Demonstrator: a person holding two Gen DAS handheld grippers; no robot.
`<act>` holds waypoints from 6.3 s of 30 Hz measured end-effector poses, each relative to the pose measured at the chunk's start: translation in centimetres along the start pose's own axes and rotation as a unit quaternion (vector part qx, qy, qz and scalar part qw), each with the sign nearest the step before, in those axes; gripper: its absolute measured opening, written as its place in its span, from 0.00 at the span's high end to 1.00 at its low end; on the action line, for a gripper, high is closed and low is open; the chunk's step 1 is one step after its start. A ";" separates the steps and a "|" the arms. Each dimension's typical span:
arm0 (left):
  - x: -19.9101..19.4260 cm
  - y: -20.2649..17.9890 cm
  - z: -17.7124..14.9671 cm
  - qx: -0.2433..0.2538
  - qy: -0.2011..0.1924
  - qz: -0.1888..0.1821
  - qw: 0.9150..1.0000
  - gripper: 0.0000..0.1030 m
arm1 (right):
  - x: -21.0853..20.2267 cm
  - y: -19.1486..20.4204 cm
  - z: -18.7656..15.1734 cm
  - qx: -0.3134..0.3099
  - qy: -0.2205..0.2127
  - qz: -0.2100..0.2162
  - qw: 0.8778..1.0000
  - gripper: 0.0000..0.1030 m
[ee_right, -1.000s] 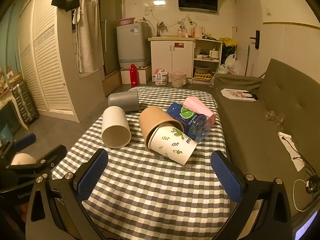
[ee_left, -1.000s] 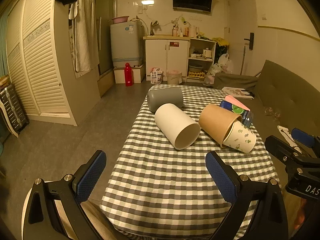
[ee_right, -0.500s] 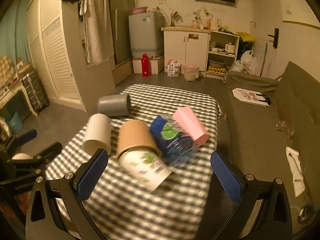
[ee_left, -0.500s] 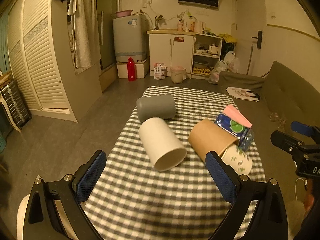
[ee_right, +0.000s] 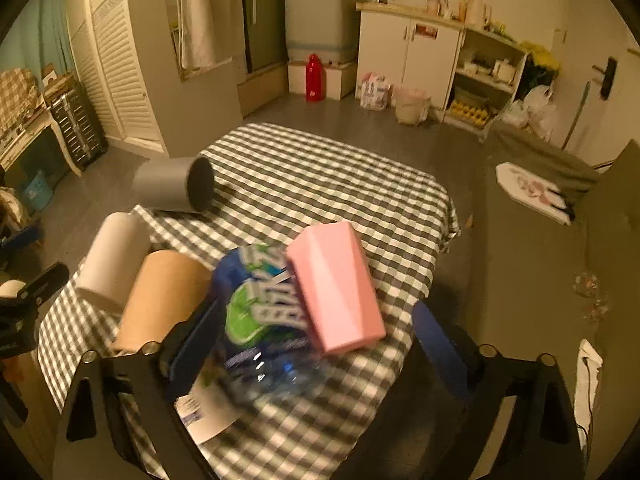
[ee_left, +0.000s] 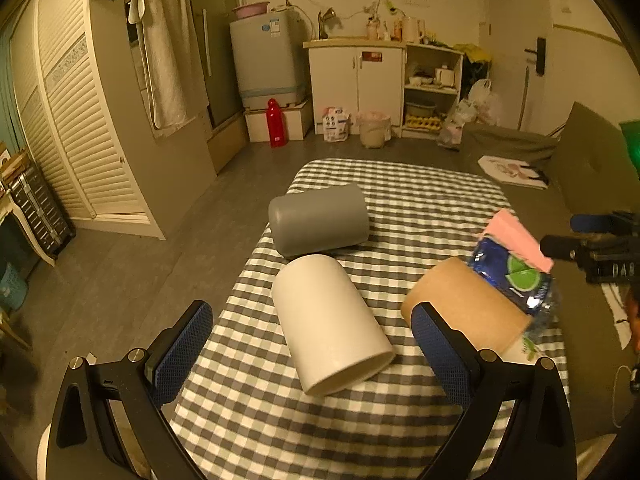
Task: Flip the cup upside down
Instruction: 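Reach the right gripper to the pink hexagonal cup and close on it, then lift the pink cup with the right gripper and carry it toward the left tool, then close the left gripper on the pink cup while the right gripper releases it, then rotate the pink cup with the left gripper and set it upright on the table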
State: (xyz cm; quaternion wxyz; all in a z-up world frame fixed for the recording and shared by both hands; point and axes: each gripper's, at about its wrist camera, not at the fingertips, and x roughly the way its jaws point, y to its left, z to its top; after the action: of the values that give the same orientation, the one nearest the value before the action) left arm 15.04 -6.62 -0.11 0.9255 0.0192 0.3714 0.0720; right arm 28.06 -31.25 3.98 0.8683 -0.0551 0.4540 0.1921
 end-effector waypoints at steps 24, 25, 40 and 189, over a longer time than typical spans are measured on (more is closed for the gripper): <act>3.3 -1.0 0.5 0.012 0.023 0.005 1.000 0.01 | 10.2 -3.2 2.6 0.058 0.126 0.107 0.985 0.41; 3.0 -0.9 0.5 0.011 0.021 0.004 1.000 0.01 | 9.8 -3.4 2.5 0.069 0.121 0.105 0.985 0.41; -5.0 3.6 0.0 -0.024 -0.034 -0.028 0.999 0.01 | -10.0 5.1 -0.7 0.097 0.004 0.027 0.995 0.41; -4.1 -4.4 -13.3 0.141 0.080 -0.163 0.973 0.29 | -6.3 8.7 -15.8 0.235 -0.029 -0.114 0.965 0.19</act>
State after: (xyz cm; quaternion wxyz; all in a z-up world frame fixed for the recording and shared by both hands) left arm 3.42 -11.82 -7.35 0.8799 0.0824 0.4491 -0.1317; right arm 9.39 -29.32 0.60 0.8860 0.1047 0.4514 -0.0182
